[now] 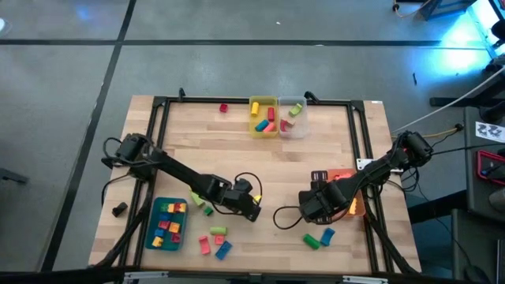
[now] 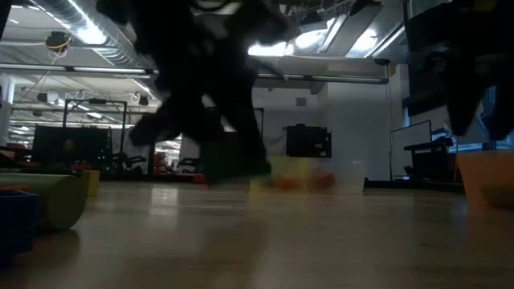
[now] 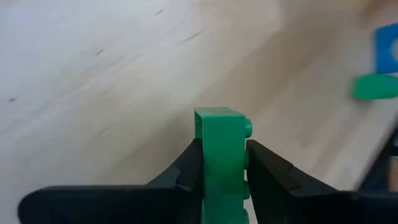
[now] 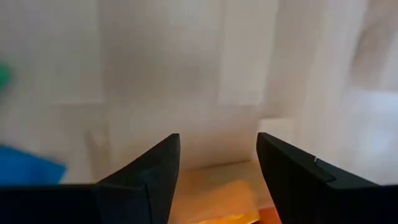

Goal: Sort blocks by size
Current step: Put the green rectangular game piece into the orange bin

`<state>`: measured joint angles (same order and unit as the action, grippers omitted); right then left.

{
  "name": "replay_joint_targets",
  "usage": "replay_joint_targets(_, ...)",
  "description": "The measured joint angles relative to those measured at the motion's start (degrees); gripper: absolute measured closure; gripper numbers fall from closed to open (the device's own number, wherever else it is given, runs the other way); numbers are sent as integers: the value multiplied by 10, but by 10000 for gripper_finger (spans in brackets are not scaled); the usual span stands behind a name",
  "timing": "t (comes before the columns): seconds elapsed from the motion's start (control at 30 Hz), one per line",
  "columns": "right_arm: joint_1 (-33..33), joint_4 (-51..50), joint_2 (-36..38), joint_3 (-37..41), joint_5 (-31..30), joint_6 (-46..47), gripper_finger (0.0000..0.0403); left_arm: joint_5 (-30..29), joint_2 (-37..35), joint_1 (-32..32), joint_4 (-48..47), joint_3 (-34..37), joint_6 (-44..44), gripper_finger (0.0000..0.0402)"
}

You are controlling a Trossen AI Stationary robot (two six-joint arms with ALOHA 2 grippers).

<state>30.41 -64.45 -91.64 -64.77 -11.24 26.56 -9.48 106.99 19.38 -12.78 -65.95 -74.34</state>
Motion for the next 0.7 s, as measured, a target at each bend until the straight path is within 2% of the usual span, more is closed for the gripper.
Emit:
replay_joint_targets(0.2, 0, 12, 0, 0, 67, 78, 188, 0, -68, 5, -6, 0, 62, 325)
replay_joint_targets(0.3, 0, 23, 0, 0, 98, 122, 188, 13, -120, 14, -39, 0, 73, 324)
replay_joint_targets(0.5, 0, 54, 0, 0, 144, 155, 188, 20, -219, 60, -189, -1, 47, 324)
replay_joint_targets(0.7, 0, 74, 0, 0, 150, 151, 188, 25, -257, 130, -383, -1, -70, 321)
